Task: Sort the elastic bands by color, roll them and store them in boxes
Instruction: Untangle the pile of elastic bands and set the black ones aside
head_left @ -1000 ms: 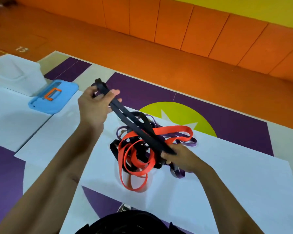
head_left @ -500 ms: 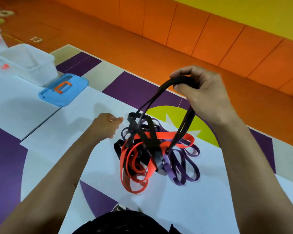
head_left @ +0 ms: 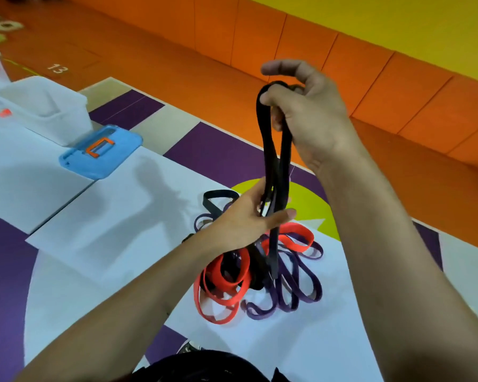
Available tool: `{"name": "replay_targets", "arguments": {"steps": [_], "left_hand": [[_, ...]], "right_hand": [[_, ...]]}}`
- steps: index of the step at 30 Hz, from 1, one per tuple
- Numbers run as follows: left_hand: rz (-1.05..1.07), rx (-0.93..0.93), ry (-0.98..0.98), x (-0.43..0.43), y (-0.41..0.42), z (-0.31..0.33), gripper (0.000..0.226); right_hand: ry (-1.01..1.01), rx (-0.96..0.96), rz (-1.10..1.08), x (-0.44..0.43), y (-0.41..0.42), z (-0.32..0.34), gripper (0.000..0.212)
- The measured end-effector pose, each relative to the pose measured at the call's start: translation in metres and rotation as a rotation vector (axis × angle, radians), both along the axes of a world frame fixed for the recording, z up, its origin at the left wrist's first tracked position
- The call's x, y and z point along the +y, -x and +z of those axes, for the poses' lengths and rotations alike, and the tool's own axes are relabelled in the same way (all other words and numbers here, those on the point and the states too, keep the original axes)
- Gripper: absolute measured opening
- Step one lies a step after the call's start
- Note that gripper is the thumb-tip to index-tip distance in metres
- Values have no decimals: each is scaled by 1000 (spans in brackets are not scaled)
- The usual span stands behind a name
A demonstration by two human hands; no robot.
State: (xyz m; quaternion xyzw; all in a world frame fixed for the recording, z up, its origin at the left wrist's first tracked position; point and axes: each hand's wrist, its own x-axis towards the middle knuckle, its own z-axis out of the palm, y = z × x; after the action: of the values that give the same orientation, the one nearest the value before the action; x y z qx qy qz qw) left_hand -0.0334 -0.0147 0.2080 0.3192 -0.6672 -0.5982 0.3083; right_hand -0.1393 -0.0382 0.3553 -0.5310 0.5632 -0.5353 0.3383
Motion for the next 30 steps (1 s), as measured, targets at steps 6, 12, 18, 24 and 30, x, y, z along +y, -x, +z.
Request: {"name": "replay_targets", "arguments": {"steps": [6, 12, 18, 24, 30], "left_hand": [[141, 10, 37, -7, -26, 10, 15], [156, -169, 188, -17, -92, 52, 27], [358, -542, 199, -29, -173, 11, 18], [599, -718, 143, -60, -246, -63, 19], [930, -725, 104, -139, -274, -98, 27]], "right_hand": [[-15, -101, -97, -6, 32, -22, 33], [10, -351, -77, -36, 30, -31, 31], [-71, -425, -129, -97, -2, -52, 29], [-245, -307, -119, -153, -50, -101, 25], [-282, -112, -31, -193, -111, -143, 27]]}}
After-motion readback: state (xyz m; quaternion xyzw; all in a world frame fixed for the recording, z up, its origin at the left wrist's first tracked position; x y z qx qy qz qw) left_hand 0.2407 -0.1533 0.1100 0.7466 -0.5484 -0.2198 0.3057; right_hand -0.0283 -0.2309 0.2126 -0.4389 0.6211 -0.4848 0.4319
